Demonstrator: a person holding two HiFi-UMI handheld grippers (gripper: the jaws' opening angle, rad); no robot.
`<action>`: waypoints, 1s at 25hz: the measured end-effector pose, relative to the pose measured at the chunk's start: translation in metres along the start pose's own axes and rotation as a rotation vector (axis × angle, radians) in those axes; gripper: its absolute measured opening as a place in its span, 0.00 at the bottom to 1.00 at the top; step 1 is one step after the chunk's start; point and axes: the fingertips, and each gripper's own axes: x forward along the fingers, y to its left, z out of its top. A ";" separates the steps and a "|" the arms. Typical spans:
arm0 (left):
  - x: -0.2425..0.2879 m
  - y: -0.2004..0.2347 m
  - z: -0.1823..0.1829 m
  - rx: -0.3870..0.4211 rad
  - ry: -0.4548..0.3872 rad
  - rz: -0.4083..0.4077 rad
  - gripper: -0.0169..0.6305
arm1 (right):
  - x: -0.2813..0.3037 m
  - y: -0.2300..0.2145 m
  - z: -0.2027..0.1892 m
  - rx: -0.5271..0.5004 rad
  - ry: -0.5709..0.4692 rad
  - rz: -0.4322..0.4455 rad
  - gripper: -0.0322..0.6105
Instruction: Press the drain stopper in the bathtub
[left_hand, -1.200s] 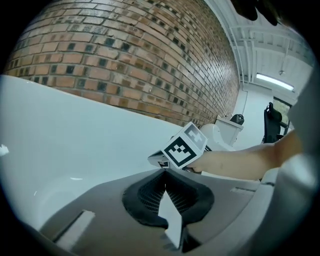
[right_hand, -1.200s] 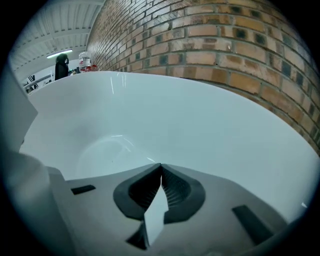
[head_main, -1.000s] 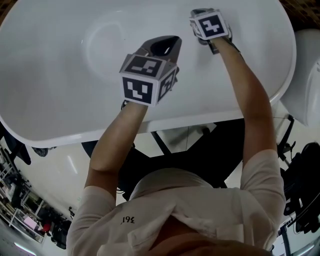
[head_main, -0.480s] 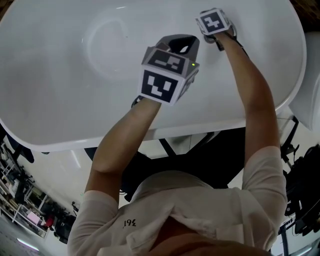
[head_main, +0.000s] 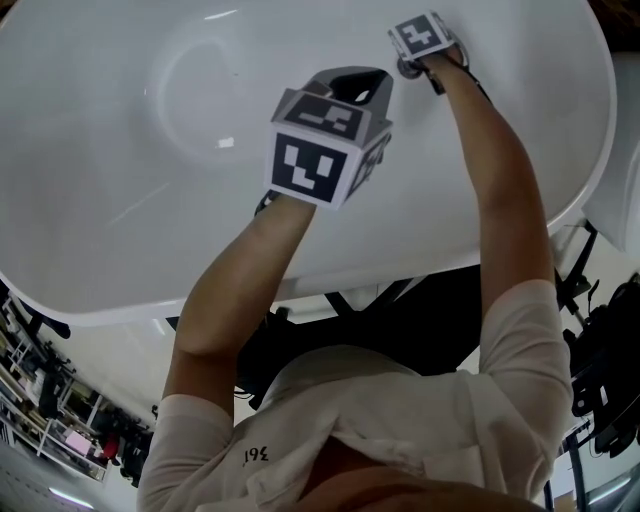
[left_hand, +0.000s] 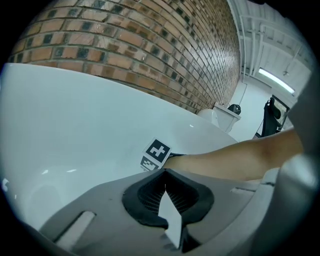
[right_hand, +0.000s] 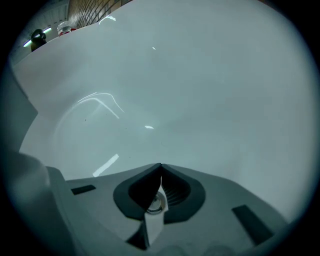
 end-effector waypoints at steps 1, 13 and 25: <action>0.000 0.001 -0.003 -0.005 0.008 -0.005 0.04 | 0.004 0.002 -0.006 0.006 0.017 0.019 0.07; -0.009 0.007 -0.017 -0.074 0.040 -0.027 0.04 | 0.052 -0.012 -0.091 0.084 0.218 0.083 0.07; -0.004 -0.001 -0.020 -0.088 0.050 -0.052 0.04 | 0.070 -0.009 -0.121 0.104 0.257 0.101 0.08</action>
